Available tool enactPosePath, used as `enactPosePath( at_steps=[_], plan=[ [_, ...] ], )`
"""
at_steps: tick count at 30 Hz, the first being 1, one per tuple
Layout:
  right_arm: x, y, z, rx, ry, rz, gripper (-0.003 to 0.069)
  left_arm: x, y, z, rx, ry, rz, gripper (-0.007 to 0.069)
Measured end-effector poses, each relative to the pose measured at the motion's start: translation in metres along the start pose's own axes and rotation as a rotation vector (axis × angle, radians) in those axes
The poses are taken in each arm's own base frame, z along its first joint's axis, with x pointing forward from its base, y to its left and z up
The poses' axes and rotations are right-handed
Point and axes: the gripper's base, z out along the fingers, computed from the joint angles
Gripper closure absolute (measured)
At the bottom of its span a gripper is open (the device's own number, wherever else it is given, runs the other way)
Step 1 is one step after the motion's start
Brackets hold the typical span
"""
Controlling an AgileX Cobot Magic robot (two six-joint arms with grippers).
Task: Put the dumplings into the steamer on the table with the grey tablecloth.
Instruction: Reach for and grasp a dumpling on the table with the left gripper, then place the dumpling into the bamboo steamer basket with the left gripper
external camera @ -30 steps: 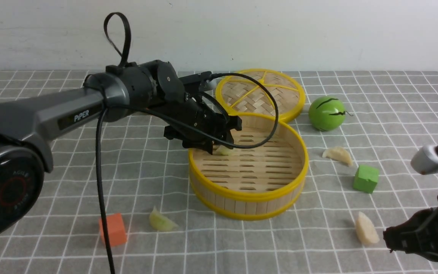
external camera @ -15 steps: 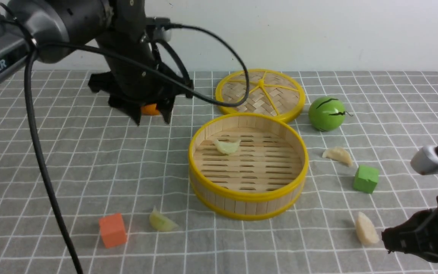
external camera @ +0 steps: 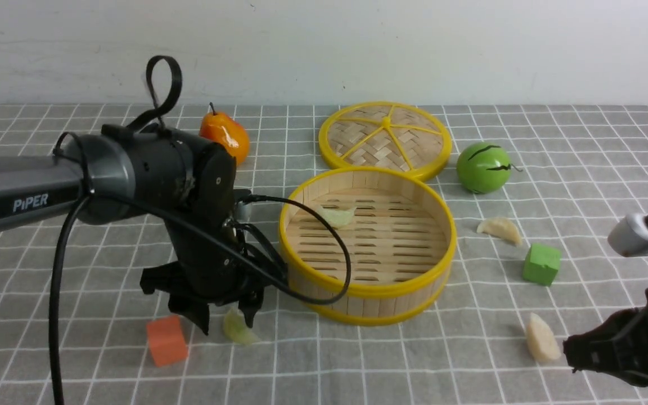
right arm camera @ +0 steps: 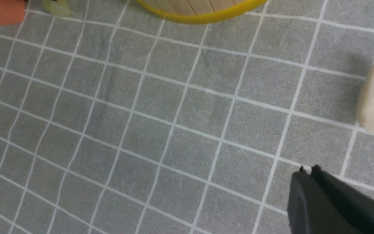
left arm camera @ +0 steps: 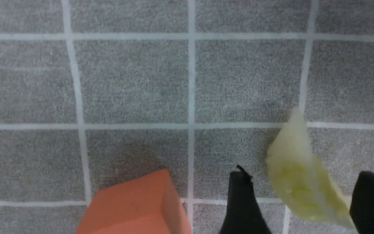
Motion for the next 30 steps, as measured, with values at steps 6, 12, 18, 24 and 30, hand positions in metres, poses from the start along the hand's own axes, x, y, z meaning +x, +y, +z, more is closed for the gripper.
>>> enactPosePath(
  at_steps=[6,12,18,24,30],
  plan=[
    [-0.002,0.003,0.0,-0.033,-0.02,-0.022,0.0652,-0.002,-0.002,0.008,0.007,-0.009,0.016,0.0235],
    [-0.002,0.005,0.0,-0.053,-0.022,-0.039,0.0652,-0.001,-0.002,0.018,-0.003,0.015,0.065,0.0409],
    [-0.001,0.005,0.0,-0.057,-0.017,-0.04,0.065,-0.011,-0.006,-0.006,0.013,-0.015,0.097,0.0419],
    [-0.002,0.005,0.0,-0.052,-0.023,-0.039,0.0648,-0.031,-0.02,-0.081,0.147,-0.211,0.098,0.0419],
    [-0.004,0.003,0.001,-0.034,-0.042,-0.036,0.0647,-0.053,-0.052,-0.105,0.346,-0.429,0.133,0.0419]
  ],
)
